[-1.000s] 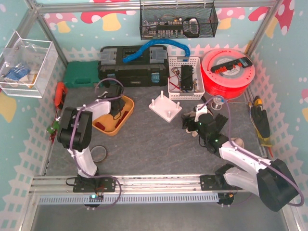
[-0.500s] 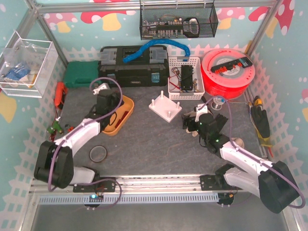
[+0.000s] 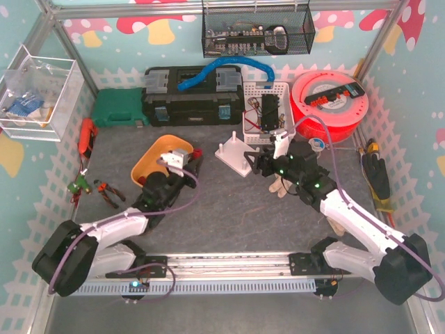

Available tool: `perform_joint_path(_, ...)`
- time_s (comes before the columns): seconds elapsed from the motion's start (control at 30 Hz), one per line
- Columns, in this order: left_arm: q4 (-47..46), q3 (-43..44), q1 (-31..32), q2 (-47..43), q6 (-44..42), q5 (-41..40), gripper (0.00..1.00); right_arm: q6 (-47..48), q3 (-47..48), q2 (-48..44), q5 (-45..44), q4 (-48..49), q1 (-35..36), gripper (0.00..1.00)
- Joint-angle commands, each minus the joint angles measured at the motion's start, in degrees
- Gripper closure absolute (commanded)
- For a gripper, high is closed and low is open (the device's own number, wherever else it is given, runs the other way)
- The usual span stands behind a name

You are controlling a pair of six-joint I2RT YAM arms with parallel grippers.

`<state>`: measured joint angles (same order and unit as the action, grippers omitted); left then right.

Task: Install the large spring

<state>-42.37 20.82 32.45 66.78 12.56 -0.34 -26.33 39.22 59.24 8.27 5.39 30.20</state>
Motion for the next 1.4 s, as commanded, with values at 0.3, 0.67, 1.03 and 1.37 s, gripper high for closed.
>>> perform_joint_path(0.3,-26.7,-11.8,12.8,0.8,-25.2,0.2,0.88,-2.5,13.0,10.4,14.7,-4.0,9.9,0.28)
perform_joint_path(0.67,-31.1,-12.5,13.9,5.5,-25.7,1.0,0.89,1.3,20.9,19.5,11.8,-12.5,16.1,0.34)
perform_joint_path(1.03,-30.3,-12.5,14.2,4.9,-25.3,1.0,0.90,2.9,21.4,22.5,13.3,-13.3,17.7,0.48)
perform_joint_path(1.37,-29.6,-12.1,14.2,5.8,-25.2,-1.8,0.62,2.6,20.4,21.4,10.7,-11.5,17.8,0.94)
